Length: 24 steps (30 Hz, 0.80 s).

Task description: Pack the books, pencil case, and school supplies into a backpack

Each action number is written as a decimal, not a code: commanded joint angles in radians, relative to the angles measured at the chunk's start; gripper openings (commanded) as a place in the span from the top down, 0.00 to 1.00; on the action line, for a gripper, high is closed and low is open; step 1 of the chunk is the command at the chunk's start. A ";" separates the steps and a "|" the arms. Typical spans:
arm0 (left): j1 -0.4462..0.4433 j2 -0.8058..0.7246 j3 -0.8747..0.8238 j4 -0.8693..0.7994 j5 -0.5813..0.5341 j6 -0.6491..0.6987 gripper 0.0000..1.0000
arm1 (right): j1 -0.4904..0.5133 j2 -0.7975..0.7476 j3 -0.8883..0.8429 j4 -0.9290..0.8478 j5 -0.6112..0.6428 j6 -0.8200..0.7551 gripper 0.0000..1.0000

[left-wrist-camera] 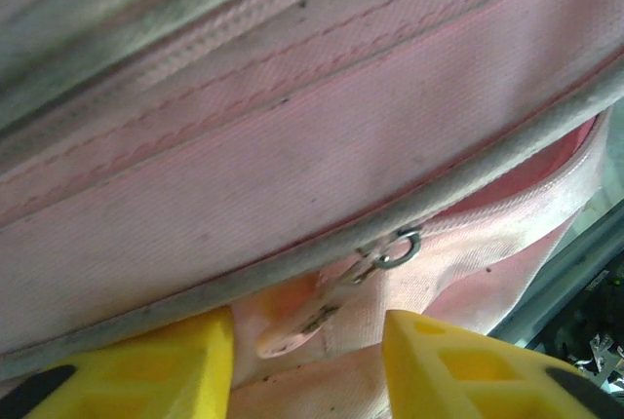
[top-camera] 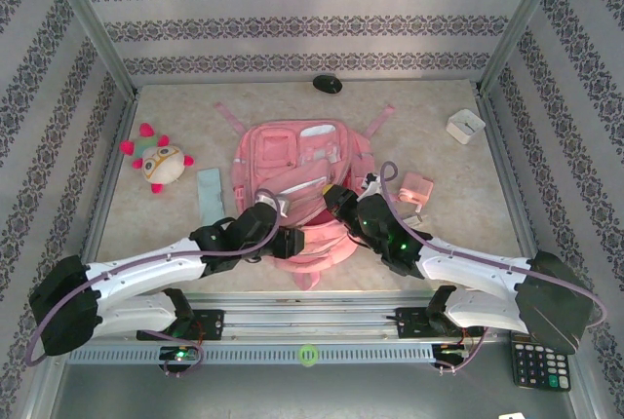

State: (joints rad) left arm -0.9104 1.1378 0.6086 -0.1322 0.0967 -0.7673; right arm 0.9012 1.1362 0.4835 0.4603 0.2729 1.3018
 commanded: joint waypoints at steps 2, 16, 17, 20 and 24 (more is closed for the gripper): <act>-0.025 0.010 0.045 0.142 -0.007 0.000 0.70 | 0.013 -0.008 0.040 0.083 0.008 -0.036 1.00; -0.038 0.019 0.055 0.042 -0.141 0.016 0.97 | 0.009 -0.032 0.026 0.079 0.000 -0.053 1.00; -0.036 0.013 0.059 0.007 -0.170 0.017 0.99 | 0.001 -0.042 0.020 0.075 -0.013 -0.055 1.00; -0.027 -0.022 0.050 -0.097 -0.247 0.027 1.00 | -0.051 -0.086 -0.002 0.039 -0.085 -0.059 1.00; 0.026 -0.128 -0.023 -0.188 -0.291 0.019 1.00 | -0.182 -0.183 -0.044 -0.043 -0.238 -0.055 1.00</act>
State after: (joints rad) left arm -0.9325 1.0790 0.6266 -0.1814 -0.0502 -0.7563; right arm 0.7967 1.0447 0.4534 0.4065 0.1310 1.2804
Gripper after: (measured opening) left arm 0.040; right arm 0.055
